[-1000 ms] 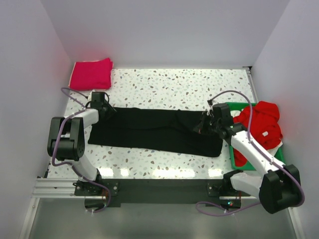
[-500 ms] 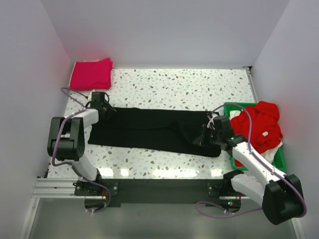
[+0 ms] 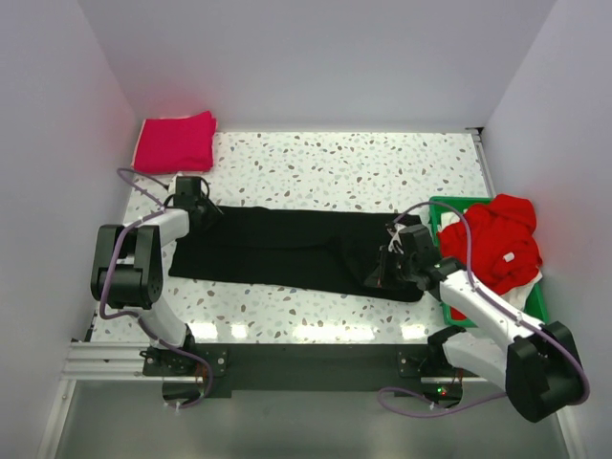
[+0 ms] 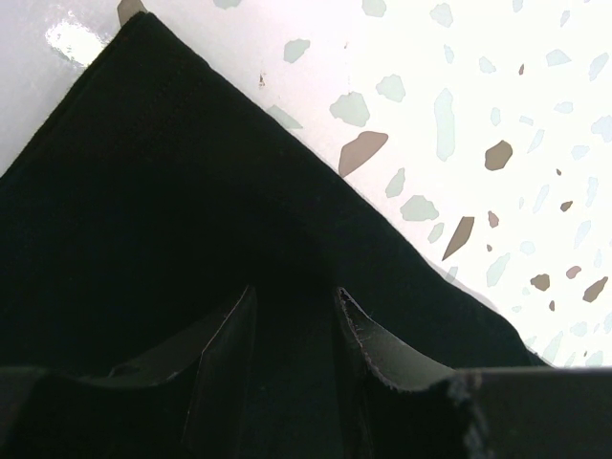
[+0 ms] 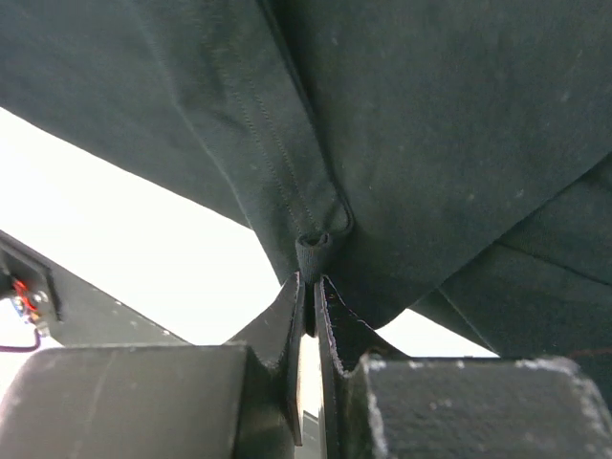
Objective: Fold and stack the t-shirts
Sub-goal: Fold the tshirt
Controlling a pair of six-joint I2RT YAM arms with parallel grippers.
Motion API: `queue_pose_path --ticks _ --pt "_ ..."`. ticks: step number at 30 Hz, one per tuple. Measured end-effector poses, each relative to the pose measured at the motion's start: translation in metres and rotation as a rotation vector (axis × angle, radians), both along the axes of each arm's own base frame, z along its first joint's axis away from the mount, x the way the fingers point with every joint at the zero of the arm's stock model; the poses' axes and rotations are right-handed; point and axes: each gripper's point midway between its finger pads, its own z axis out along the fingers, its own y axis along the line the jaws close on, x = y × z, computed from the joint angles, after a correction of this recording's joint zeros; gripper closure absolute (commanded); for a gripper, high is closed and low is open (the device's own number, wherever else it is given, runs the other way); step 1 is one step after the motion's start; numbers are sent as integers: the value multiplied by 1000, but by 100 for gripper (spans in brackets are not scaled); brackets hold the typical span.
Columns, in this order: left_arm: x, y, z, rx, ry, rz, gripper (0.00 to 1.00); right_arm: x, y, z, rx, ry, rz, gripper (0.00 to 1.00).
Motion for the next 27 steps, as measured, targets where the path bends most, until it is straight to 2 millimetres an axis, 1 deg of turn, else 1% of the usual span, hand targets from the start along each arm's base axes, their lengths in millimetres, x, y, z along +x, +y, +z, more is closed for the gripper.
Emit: queue_pose_path --ticks 2,6,14,19,23,27 --pt "0 0 0 0 0 0 58 -3 0 -6 -14 17 2 94" --pt "0 0 0 0 0 0 58 -7 -6 -17 -42 41 -33 94" --pt "0 0 0 0 0 0 58 -2 -20 -19 -117 32 -89 95" --pt "0 0 0 0 0 0 58 2 -22 -14 -131 21 -99 95" --pt "0 0 0 0 0 0 58 5 -20 -1 -124 -4 -95 95" --pt "0 0 0 0 0 0 58 12 -17 12 -112 -34 -94 94"
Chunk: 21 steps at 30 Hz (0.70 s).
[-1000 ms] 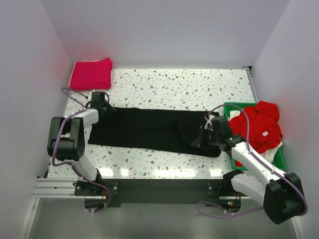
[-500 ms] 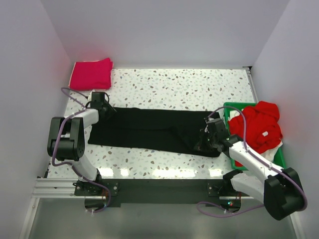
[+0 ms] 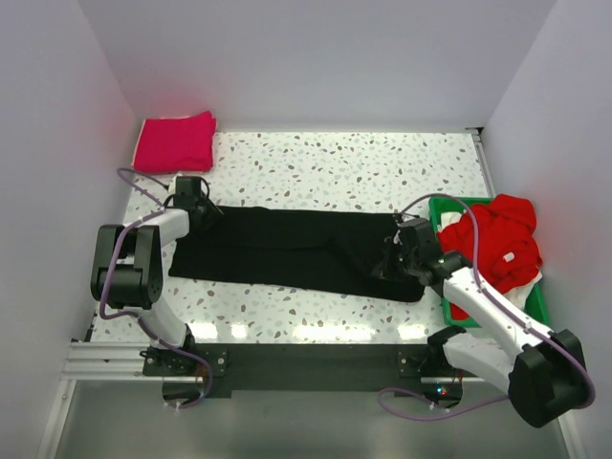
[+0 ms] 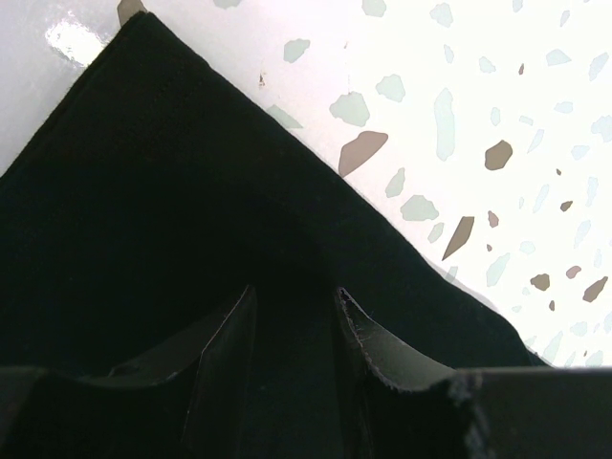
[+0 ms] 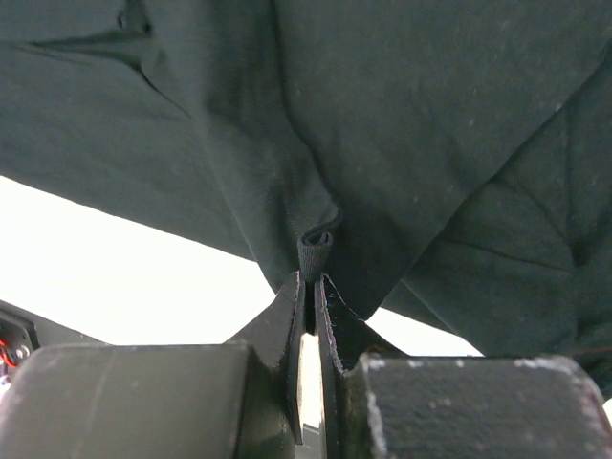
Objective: Fold and stack the t-shirts
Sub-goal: Fold the tshirt
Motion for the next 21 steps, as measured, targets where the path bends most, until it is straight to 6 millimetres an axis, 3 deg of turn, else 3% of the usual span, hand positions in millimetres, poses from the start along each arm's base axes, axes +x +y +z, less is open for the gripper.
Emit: queue_pose_path --ticks 8,15,19,21 --pt "0 0 0 0 0 0 57 27 -7 2 -97 -7 -46 91" --pt "-1 0 0 1 2 -1 57 48 -35 -17 -282 6 -134 70" --pt "-1 0 0 2 2 -4 57 53 -46 -14 -330 -11 -171 59" --pt "-1 0 1 5 3 -8 56 57 -48 -9 -337 -26 -187 47"
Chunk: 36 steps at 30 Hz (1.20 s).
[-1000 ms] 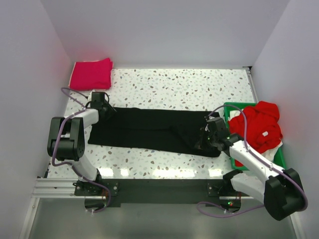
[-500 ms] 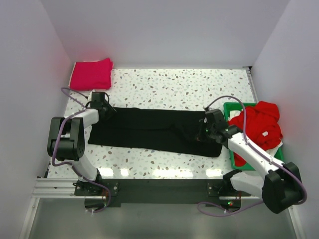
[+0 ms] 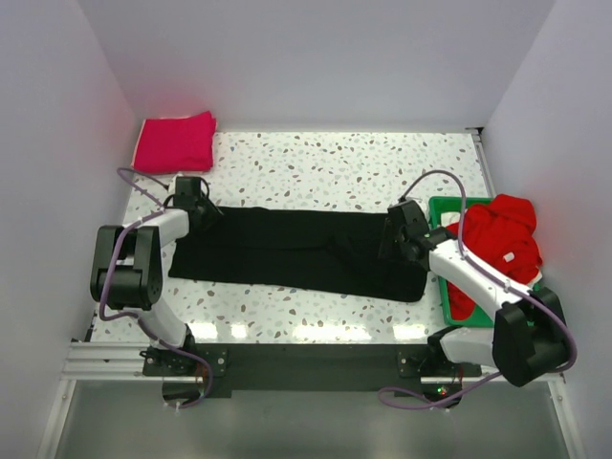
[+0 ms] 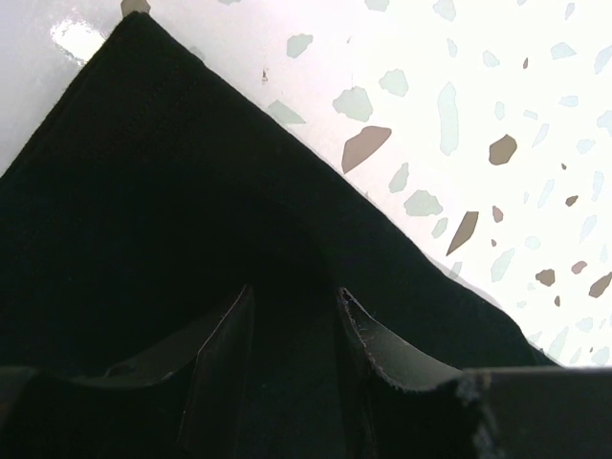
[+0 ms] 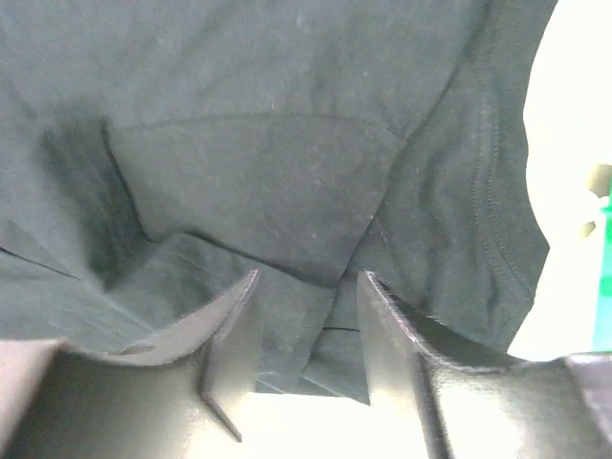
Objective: Fold and stack the t-shirts
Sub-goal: Fold the tshirt
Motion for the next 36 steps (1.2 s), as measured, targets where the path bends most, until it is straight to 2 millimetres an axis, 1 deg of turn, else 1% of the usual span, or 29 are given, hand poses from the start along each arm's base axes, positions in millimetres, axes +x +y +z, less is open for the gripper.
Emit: queue_pose_path --ticks 2,4,7,9,10,12,14,16,17,19,21,23,25,29,32,36 --pt "-2 0 0 2 4 -3 55 2 -1 6 -1 -20 -2 41" --pt "-5 0 2 6 10 -8 54 4 0 18 11 -51 -4 37" --pt "-9 0 7 3 4 -11 53 11 6 35 48 -103 3 37" --pt "-11 -1 15 -1 -16 -14 53 16 11 38 63 -112 8 37" --pt "-11 -2 20 -2 -30 -16 53 19 15 37 66 -105 16 37" --pt "-10 -5 33 -3 -65 -23 54 26 24 26 68 -77 30 37" --pt "-10 -10 43 -3 -94 -36 55 30 32 8 62 -27 37 38" --pt "-13 -17 48 -1 -107 -55 56 31 37 -11 59 25 39 38" --pt "-16 -21 47 1 -105 -64 57 31 38 -20 57 49 37 38" --pt "-24 -28 38 8 -85 -83 60 32 41 -33 54 87 33 38" --pt "-37 -32 25 16 -49 -94 62 35 43 -41 53 109 29 38" --pt "-52 -34 9 26 -5 -94 64 41 46 -44 52 117 25 38" --pt "-65 -34 -4 39 32 -82 65 53 52 -44 53 114 25 38" --pt "-73 -36 -4 57 16 -62 65 83 65 -43 55 98 31 38" --pt "-81 -40 -5 60 10 -56 66 113 75 -42 52 77 45 38" --pt "-95 -47 -5 38 -8 -54 66 159 88 -41 44 35 80 38"
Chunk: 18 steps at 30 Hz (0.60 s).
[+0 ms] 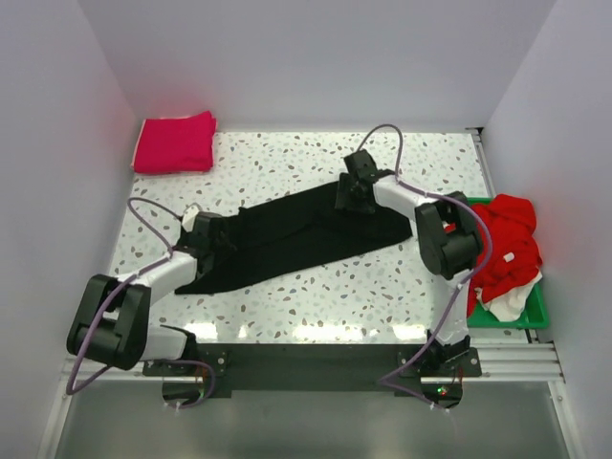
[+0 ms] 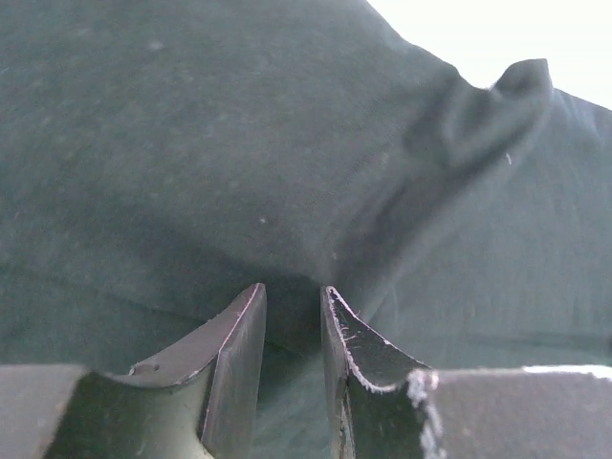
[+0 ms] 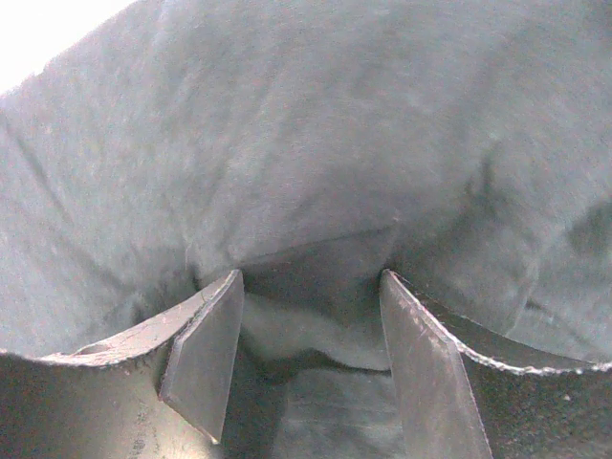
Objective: Fold and stack the t-shirts
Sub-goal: Fold the tshirt
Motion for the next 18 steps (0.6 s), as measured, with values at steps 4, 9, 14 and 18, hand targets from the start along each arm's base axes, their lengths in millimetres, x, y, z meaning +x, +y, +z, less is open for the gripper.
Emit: queue_pose_path --ticks 4,9,14,18 --pt "-15 -17 0 -50 -24 -20 65 56 16 3 0 -60 43 37" --pt "-38 -54 1 -170 -36 -78 61 127 47 8 33 -154 130 35" --pt "-65 -88 7 -281 5 -165 49 175 75 13 67 -259 236 23" --pt "-64 -87 22 -234 14 -194 45 182 82 15 71 -284 274 14"
